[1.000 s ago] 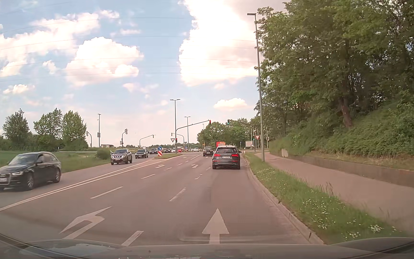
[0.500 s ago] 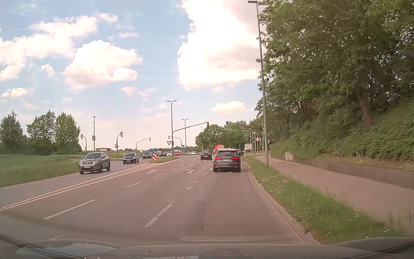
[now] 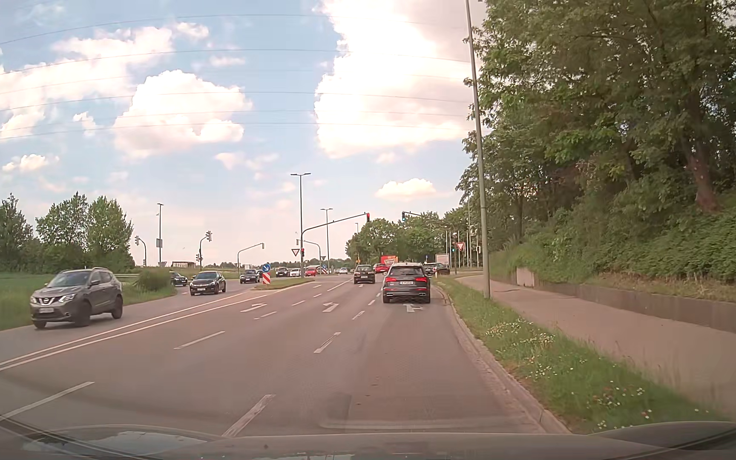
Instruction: Follow the waypoints while adhering to traffic rules and regulations
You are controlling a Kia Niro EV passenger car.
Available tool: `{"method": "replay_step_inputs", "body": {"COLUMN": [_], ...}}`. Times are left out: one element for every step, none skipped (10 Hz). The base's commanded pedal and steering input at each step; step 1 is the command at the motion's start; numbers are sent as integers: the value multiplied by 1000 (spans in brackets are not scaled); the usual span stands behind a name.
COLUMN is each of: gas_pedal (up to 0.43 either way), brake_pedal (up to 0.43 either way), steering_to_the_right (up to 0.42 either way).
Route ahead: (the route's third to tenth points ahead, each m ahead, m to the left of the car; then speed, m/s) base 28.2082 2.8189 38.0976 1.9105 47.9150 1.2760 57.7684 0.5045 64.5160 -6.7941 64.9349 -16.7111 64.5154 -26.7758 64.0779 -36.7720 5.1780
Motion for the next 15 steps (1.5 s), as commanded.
{"method": "replay_step_inputs", "body": {"gas_pedal": [98, 110, 110, 110, 118, 118, 118, 118, 118, 118, 118, 118, 118, 118, 118], "brake_pedal": [18, 18, 18, 18, 18, 18, 18, 18, 18, 18, 18, 18, 18, 18, 18], "steering_to_the_right": [1, 3, 5, 7, 8, 8, 9, 9, 10, 11, 13, 14, 15, 15, 15]}}
